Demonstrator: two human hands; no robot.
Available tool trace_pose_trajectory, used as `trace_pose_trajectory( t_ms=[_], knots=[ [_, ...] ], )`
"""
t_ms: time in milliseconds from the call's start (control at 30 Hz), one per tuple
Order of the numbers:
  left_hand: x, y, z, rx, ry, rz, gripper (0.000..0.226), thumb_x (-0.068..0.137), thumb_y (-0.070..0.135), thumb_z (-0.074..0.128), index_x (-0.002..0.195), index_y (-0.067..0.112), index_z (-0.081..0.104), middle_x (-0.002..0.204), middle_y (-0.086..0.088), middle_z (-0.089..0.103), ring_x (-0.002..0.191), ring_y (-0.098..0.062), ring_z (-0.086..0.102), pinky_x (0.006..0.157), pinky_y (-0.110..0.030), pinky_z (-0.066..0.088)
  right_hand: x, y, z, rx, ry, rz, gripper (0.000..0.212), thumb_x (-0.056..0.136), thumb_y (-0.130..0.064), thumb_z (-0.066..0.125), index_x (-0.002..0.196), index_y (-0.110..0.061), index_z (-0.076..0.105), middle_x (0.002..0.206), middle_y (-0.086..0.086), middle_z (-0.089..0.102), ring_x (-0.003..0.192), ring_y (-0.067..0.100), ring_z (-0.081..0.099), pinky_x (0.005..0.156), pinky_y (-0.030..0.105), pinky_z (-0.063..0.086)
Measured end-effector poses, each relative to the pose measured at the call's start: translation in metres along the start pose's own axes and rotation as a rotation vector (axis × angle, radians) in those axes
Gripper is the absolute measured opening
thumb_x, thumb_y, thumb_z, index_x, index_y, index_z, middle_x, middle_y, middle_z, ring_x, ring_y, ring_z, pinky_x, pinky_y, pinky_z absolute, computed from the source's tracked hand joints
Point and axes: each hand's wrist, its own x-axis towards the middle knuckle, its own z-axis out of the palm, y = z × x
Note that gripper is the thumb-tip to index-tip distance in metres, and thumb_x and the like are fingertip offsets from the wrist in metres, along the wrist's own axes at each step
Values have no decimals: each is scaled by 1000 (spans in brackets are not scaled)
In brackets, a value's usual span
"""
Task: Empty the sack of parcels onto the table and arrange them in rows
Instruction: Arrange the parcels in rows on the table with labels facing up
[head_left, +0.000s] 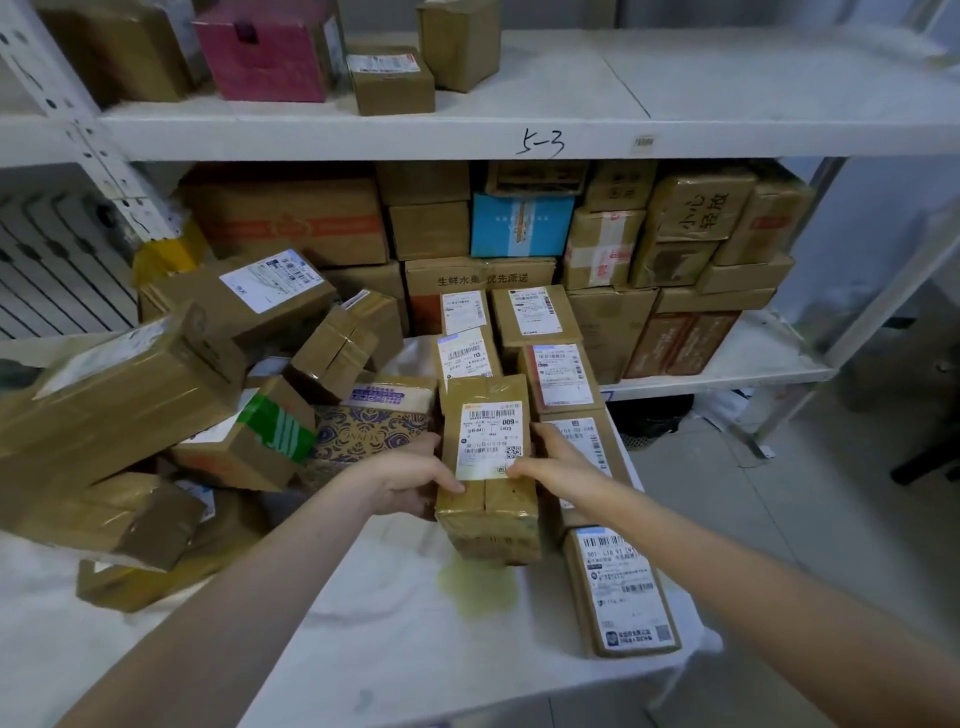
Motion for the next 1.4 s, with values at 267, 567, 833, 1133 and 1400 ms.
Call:
trace_pose_trajectory(
  t_ms=[267,567,833,1133,1400],
  knots=[
    [34,7,-8,56,-4,-153,41,88,-1,61,127,9,50,125,-15,63,117,-34,58,103,-55,42,27,7,-7,-336,42,4,76,74,-23,76,137,-11,34,132,7,47,112,18,52,87,29,48],
    [58,62,-20,460,232,-81,26,95,24,55,117,9,57,103,-15,68,100,-26,69,61,-25,53,67,-25,-33,-615,-27,-20,57,83,-25,65,135,-13,43,119,6,56,99,17,57,81,31,52],
    [129,110,-45,519,592,223,44,89,11,56,132,17,49,112,-1,59,104,-23,59,76,-35,51,127,-49,-41,-548,167,-79,48,86,-19,62,132,-10,52,130,9,56,118,26,54,95,35,47],
    [185,101,-69,663,464,187,54,93,29,56,141,29,34,125,-3,59,94,-20,61,71,-33,51,190,-37,-12,-488,155,102,41,93,-35,56,125,-11,49,117,9,62,106,24,60,82,33,48],
    [189,96,-60,569,389,217,63,84,13,69,138,20,38,123,-5,61,111,-24,60,88,-39,53,200,-29,-20,-587,288,53,17,88,-12,63,104,-7,62,100,10,67,96,26,65,71,31,51]
  ],
)
